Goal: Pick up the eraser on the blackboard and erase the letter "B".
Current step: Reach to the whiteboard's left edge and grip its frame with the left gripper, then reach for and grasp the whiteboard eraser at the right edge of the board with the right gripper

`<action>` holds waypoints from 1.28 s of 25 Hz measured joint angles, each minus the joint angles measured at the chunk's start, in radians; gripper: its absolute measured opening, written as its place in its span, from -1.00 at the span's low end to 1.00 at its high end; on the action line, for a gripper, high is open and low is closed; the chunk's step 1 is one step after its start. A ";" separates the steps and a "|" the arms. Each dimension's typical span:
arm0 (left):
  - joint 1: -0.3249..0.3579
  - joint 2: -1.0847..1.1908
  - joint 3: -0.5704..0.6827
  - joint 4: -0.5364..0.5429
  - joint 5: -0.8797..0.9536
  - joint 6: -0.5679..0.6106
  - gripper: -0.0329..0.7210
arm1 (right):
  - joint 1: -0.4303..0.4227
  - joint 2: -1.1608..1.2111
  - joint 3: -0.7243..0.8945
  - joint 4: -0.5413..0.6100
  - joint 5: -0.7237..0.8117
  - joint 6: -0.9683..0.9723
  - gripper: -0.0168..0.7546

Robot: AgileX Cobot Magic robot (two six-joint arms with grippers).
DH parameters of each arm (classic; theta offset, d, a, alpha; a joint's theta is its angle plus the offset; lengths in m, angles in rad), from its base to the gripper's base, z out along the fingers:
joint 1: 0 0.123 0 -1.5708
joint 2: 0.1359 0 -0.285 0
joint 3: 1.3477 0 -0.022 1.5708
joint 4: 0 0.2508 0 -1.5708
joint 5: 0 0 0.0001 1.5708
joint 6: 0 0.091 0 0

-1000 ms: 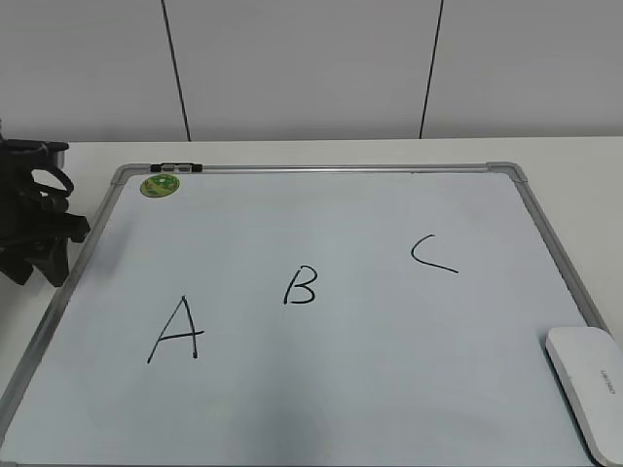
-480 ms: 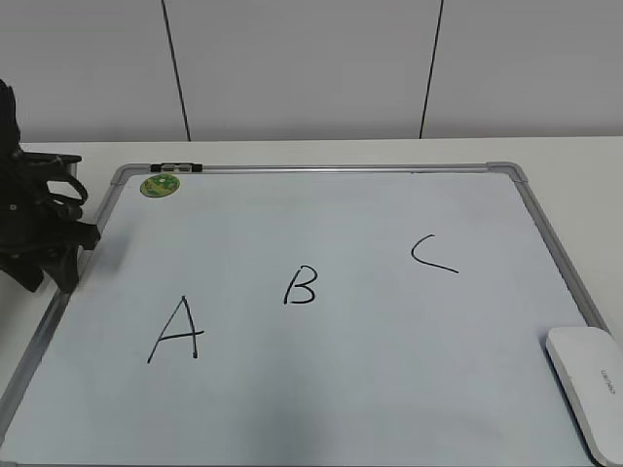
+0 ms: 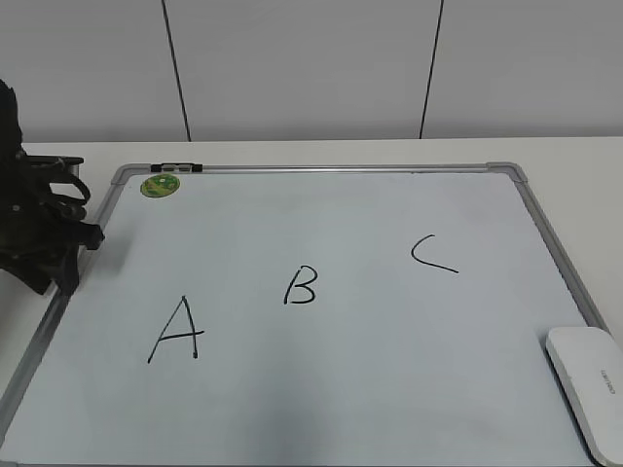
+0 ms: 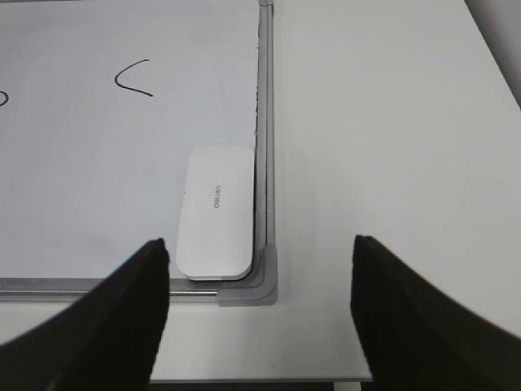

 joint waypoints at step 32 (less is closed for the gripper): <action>0.002 0.017 -0.015 -0.043 0.015 -0.002 -0.84 | 0.000 0.115 -0.059 0.000 0.000 0.000 0.39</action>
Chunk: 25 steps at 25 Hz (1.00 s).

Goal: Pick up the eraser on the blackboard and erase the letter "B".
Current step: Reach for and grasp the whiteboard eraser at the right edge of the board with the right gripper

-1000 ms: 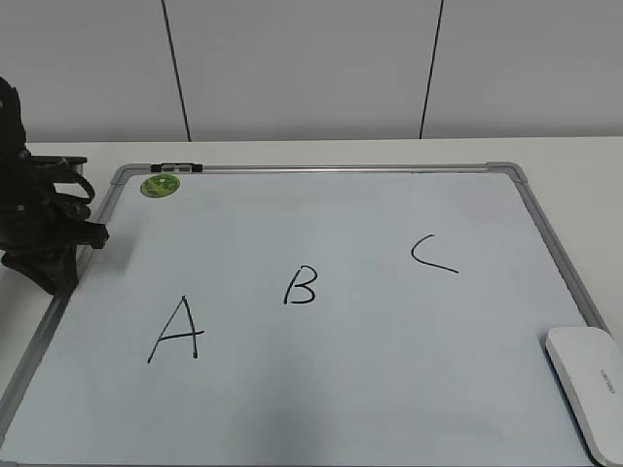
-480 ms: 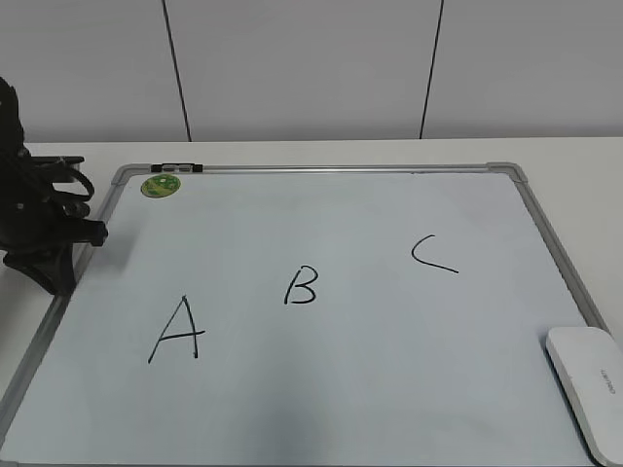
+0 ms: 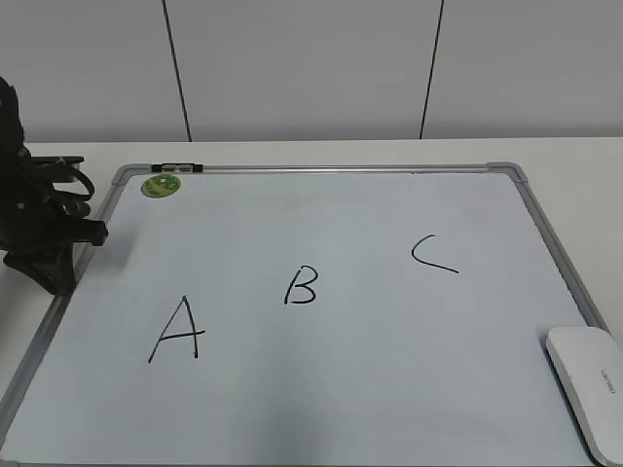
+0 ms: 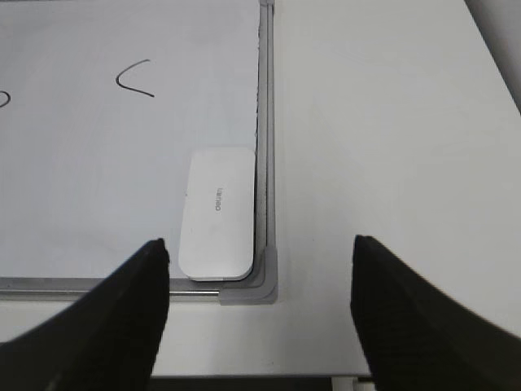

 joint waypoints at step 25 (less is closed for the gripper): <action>0.001 0.000 -0.002 -0.010 0.004 0.000 -0.84 | 0.004 0.524 -0.080 0.097 -0.017 -0.008 0.39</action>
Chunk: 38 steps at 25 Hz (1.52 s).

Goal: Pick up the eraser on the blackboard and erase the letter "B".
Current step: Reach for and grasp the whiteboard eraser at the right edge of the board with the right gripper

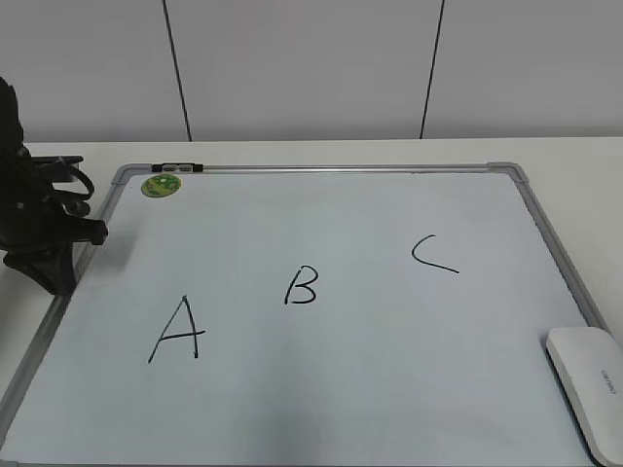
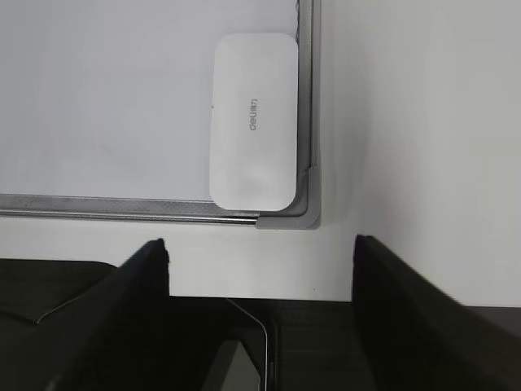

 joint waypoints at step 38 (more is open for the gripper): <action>0.000 0.000 0.000 0.000 0.002 0.000 -0.84 | 0.000 0.645 -0.184 0.027 -0.106 0.000 0.39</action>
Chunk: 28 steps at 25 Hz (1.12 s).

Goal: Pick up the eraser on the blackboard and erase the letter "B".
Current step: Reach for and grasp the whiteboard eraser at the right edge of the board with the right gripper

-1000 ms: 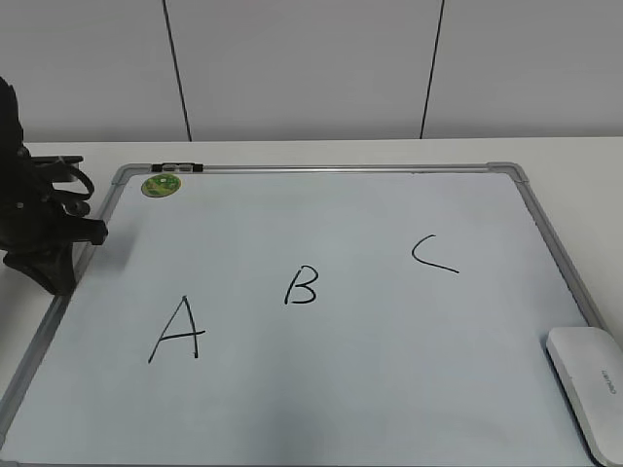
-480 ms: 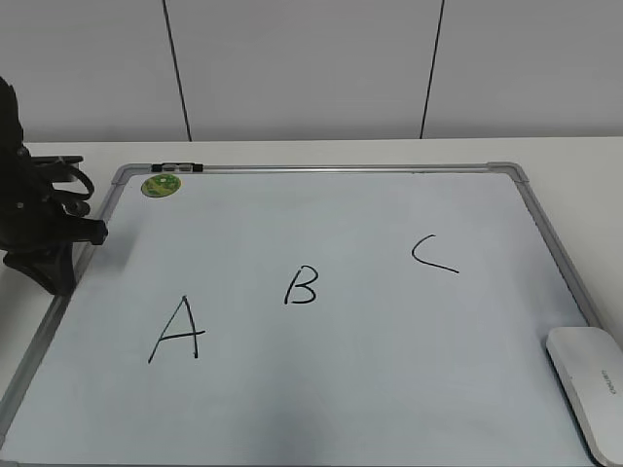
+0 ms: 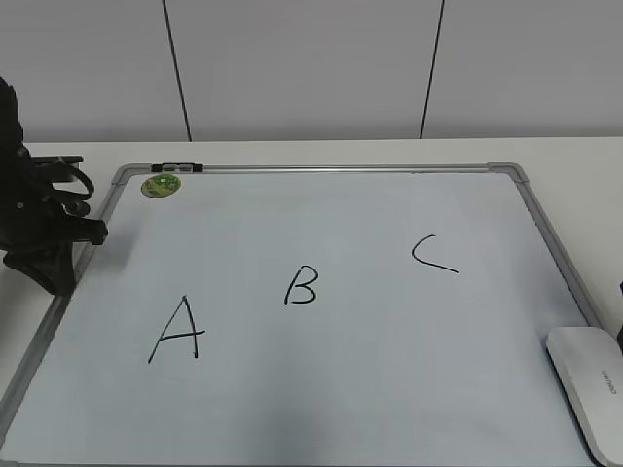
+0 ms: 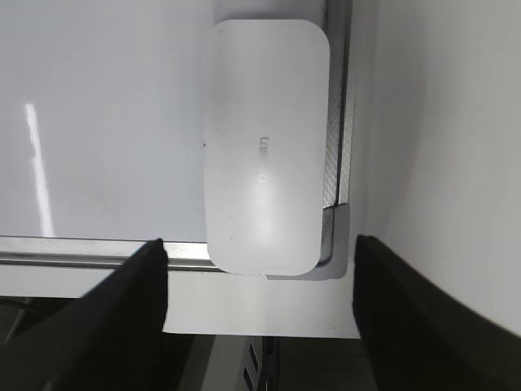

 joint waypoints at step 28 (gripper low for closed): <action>0.001 0.000 0.000 0.000 0.000 0.000 -0.84 | 0.000 0.320 -0.004 0.014 -0.186 0.000 0.71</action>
